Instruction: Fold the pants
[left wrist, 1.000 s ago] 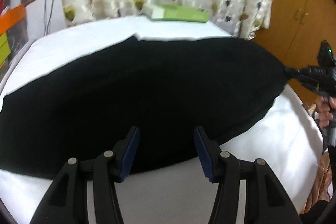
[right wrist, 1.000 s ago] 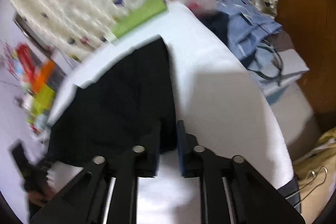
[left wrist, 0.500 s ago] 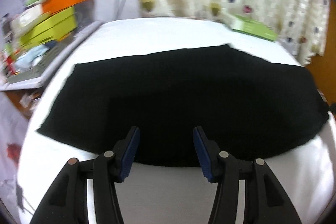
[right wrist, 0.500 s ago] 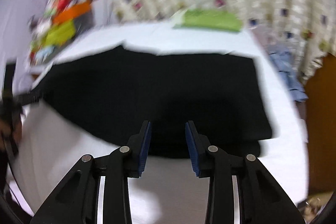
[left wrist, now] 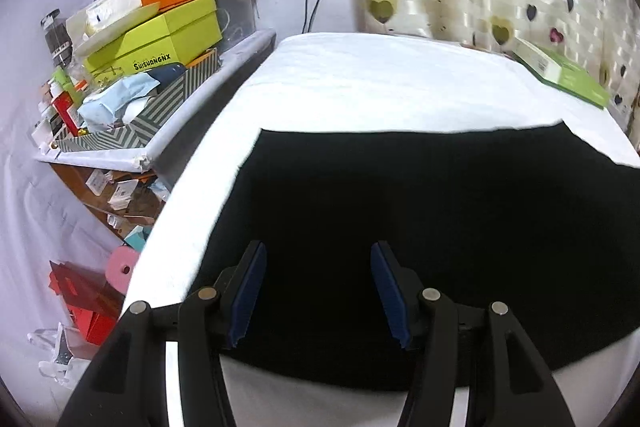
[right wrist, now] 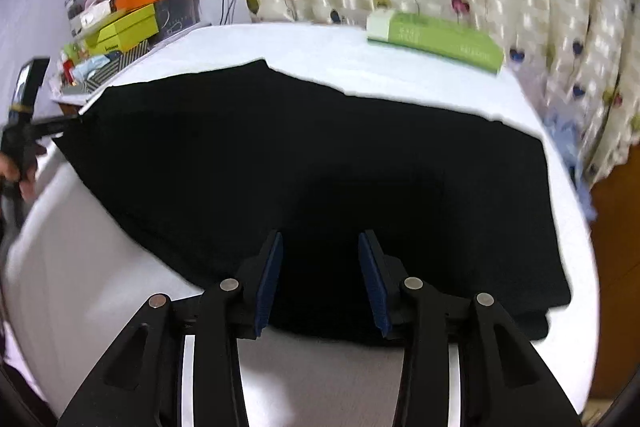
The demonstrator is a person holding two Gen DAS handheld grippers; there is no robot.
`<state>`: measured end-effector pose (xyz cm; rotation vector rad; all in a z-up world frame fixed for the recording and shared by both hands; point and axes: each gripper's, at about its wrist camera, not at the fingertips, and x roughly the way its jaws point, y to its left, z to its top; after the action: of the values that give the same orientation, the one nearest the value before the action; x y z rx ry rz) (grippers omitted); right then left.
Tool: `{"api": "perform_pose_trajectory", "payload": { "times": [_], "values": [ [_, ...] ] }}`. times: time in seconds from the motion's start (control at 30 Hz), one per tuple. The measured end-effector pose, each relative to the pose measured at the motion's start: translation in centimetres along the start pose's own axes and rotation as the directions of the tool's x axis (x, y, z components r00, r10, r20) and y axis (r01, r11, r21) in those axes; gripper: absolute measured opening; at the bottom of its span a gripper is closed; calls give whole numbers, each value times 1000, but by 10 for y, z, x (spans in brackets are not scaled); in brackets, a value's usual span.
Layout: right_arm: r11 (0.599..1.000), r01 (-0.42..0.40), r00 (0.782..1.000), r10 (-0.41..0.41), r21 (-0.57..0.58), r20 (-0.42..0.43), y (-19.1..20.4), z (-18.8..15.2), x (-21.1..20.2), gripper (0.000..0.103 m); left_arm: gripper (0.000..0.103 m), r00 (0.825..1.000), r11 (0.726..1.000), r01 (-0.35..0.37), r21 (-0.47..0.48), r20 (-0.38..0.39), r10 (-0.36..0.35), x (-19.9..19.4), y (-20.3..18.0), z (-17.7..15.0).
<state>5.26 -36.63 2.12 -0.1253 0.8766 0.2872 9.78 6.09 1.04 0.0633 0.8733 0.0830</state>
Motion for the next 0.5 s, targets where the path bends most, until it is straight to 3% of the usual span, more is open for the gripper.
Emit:
{"api": "perform_pose_trajectory", "payload": {
  "times": [0.17, 0.37, 0.5],
  "values": [
    [1000, 5, 1000, -6, 12, 29, -1, 21, 5, 41, 58, 1000, 1000, -22, 0, 3, 22, 6, 5, 15],
    [998, 49, 999, -49, 50, -13, -16, 37, 37, 41, 58, 999, 998, -33, 49, 4, 33, 26, 0, 35],
    [997, 58, 998, -57, 47, -21, -16, 42, 38, 41, 59, 1000, 1000, 0, 20, 2, 0, 41, 6, 46]
  ]
}}
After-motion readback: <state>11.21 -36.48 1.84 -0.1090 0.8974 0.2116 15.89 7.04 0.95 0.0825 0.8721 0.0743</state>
